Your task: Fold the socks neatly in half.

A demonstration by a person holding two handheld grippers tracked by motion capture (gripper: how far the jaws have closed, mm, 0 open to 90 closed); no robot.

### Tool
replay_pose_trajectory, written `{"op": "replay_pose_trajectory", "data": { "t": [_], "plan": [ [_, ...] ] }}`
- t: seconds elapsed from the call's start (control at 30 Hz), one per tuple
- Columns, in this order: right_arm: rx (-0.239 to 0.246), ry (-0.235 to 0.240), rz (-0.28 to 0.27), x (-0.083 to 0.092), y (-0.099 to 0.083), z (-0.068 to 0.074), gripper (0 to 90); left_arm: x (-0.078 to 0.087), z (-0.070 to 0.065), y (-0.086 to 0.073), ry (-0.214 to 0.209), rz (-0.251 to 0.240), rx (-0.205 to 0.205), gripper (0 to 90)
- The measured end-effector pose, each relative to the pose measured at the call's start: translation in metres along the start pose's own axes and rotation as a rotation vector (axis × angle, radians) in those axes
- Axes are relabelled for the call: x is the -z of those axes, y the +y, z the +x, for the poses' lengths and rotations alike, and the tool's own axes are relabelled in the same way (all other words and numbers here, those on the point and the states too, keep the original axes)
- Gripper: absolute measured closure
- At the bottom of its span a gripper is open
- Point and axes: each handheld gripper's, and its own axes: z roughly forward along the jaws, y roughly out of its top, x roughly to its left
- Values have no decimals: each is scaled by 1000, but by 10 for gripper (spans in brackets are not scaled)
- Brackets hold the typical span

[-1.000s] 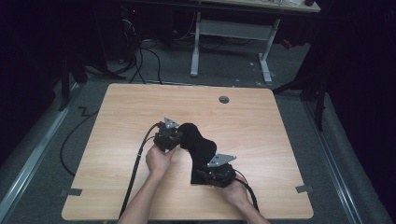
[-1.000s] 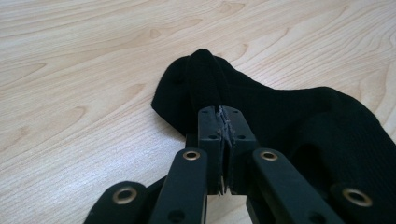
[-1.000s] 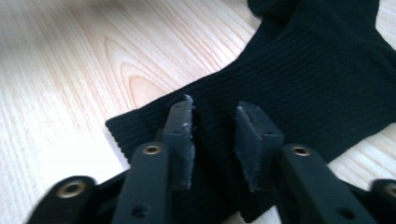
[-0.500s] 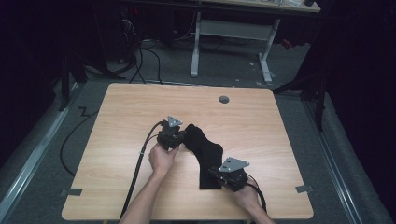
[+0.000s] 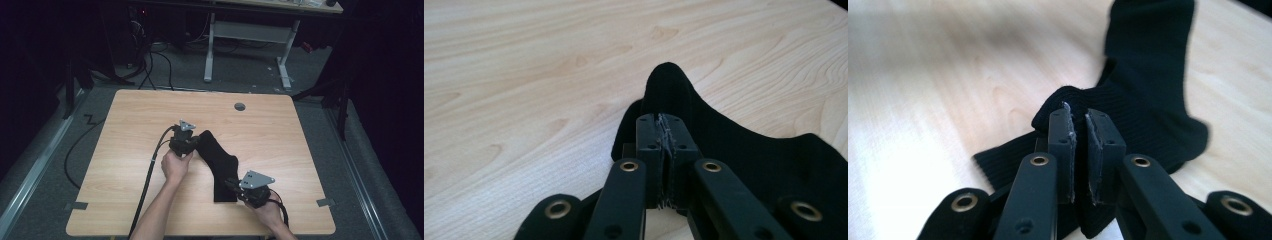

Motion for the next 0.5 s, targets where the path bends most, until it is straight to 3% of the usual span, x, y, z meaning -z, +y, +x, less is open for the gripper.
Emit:
{"op": "replay_pose_trajectory", "data": {
  "t": [0.17, 0.27, 0.5],
  "plan": [
    [-16, 51, 62, -14, -12, 4, 773, -10, -2, -4, 3, 23, 0, 874],
    [-34, 79, 106, -21, -16, 3, 644, -13, -2, -5, 4, 30, 0, 872],
    [-94, 135, 14, -11, -13, -4, 573, -14, -3, -6, 2, 29, -7, 871]
  ]
}}
